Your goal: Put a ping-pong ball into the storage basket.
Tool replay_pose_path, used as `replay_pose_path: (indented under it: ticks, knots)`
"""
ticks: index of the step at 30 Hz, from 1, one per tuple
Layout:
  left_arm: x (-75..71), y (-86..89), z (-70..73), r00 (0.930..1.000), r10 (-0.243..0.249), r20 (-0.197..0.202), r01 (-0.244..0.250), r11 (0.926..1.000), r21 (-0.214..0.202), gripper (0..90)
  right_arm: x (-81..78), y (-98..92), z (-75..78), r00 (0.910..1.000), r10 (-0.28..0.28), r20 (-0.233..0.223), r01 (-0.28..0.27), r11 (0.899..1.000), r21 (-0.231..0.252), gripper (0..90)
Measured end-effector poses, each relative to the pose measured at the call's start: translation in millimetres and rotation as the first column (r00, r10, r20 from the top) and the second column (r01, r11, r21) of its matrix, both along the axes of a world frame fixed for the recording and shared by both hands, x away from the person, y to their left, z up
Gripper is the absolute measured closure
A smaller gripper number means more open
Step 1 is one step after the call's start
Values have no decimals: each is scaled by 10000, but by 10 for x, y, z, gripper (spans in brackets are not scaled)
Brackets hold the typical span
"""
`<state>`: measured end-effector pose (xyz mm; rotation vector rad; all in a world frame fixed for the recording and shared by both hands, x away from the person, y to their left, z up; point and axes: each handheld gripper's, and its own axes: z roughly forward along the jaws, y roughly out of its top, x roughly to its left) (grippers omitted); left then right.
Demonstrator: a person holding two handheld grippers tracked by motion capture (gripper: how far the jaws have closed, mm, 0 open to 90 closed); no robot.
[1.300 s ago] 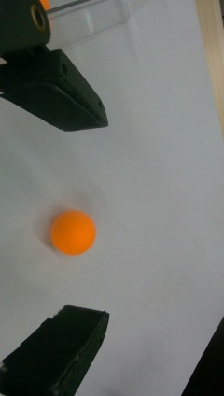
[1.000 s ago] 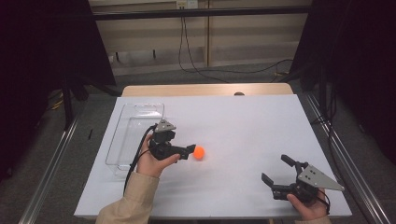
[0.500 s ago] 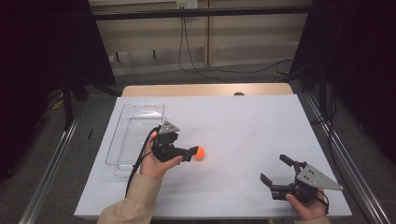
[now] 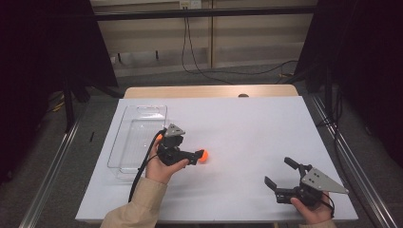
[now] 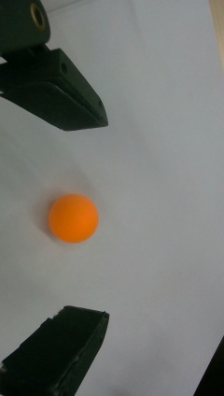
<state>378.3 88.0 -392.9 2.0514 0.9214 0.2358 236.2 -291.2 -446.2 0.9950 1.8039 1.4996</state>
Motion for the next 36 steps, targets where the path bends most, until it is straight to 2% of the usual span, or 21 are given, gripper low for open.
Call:
replay_pose_path:
  ticks: [5,9,10,16,17,23,36]
  knots:
    - [-6,-29,-34,10000,31,80,-30,9999,-108,76,2,-3,-1,10000,13,3,-13,10000,-8,35]
    - [-8,-57,-68,9999,108,104,-107,9999,-44,77,0,-1,3,10000,23,8,-23,10000,6,36]
    - [-3,-57,-73,9999,35,143,-36,10000,83,77,0,-1,2,10000,13,3,-13,10000,12,36]
    - [-11,-117,-128,10000,0,33,0,9998,173,77,3,-2,2,10000,11,10,-11,10000,-6,36]
    - [-7,-119,-135,9999,-64,93,61,9995,313,77,2,-3,2,10000,11,2,-11,10000,-3,36]
    - [-17,-177,-182,9999,-125,66,122,9989,459,78,2,0,3,10000,5,-2,-5,10000,26,36]
    - [-36,-264,-249,9996,-279,79,274,9982,538,78,14,2,0,10000,17,6,-17,10000,-32,36]
